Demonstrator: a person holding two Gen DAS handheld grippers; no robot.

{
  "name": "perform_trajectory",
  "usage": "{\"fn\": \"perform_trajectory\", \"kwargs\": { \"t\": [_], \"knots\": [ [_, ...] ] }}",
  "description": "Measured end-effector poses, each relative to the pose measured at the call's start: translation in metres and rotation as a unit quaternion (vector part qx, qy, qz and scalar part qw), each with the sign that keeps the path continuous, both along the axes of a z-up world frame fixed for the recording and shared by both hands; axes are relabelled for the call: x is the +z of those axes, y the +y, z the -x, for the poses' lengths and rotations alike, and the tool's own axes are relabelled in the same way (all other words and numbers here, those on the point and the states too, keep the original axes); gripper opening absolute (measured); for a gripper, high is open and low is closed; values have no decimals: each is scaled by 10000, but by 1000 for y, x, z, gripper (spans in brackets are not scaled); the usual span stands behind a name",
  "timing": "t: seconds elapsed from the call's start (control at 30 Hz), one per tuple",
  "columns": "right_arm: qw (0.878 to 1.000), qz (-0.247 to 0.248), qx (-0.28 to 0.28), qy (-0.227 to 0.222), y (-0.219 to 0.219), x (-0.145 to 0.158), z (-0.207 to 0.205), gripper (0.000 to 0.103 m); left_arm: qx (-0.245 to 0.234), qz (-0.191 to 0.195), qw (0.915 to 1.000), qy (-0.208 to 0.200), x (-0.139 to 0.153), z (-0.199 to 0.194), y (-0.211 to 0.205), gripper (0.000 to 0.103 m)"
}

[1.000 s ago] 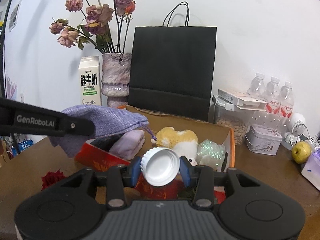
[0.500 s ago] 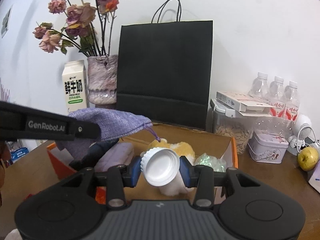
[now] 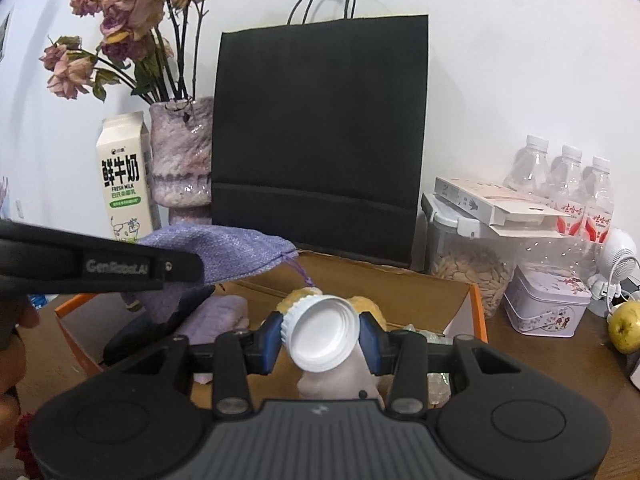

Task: Organize objects
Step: 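Lift and carry the lavender pouch and white cap with both grippers over the box, then open both grippers to drop the pouch and cap into the box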

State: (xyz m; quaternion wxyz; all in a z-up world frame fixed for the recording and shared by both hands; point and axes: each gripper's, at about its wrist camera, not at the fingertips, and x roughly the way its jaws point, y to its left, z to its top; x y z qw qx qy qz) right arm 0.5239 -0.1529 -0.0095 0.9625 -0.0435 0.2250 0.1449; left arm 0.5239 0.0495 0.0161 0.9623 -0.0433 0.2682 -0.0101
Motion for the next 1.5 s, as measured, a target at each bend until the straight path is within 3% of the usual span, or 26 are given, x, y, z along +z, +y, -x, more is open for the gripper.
{"fn": "perform_trajectory", "kwargs": {
  "t": [0.33, 0.43, 0.47, 0.5, 0.53, 0.57, 0.6, 0.63, 0.67, 1.03, 1.5],
  "knots": [
    [9999, 113, -29, 96, 2, -5, -6, 40, 60, -25, 9999, 115, -13, -14, 7, 13],
    [9998, 161, -36, 137, 3, -7, -7, 40, 97, -18, 9999, 81, -13, -14, 8, 18],
    [9997, 174, -35, 145, 3, -8, -7, 40, 148, -36, 9999, 49, -13, -13, 8, 30],
    [9997, 190, -37, 152, 3, -8, -6, 41, 185, -64, 9998, 14, -13, -12, 8, 53],
    [9996, 215, -38, 181, 4, -9, -7, 50, 275, -127, 9995, -57, -12, -11, 7, 64],
    [9995, 225, -45, 207, 4, -10, -7, 67, 346, -187, 9991, -126, -12, -9, 7, 79],
    [9995, 230, -63, 221, 4, -11, -7, 77, 392, -241, 9988, -193, -11, -7, 7, 90],
    [9994, 241, -83, 226, 4, -12, -6, 94, 430, -268, 9984, -244, -10, -6, 7, 96],
    [9994, 261, -104, 215, 4, -13, -6, 100, 480, -273, 9980, -303, -9, -5, 7, 103],
    [9991, 262, -226, 248, 4, -14, -6, 103, 588, -202, 9980, -144, -13, -5, 10, 103],
    [9996, 129, -193, 154, 1, -7, 3, 103, 579, -103, 9978, -298, 0, 11, 9, 103]
  ]
}}
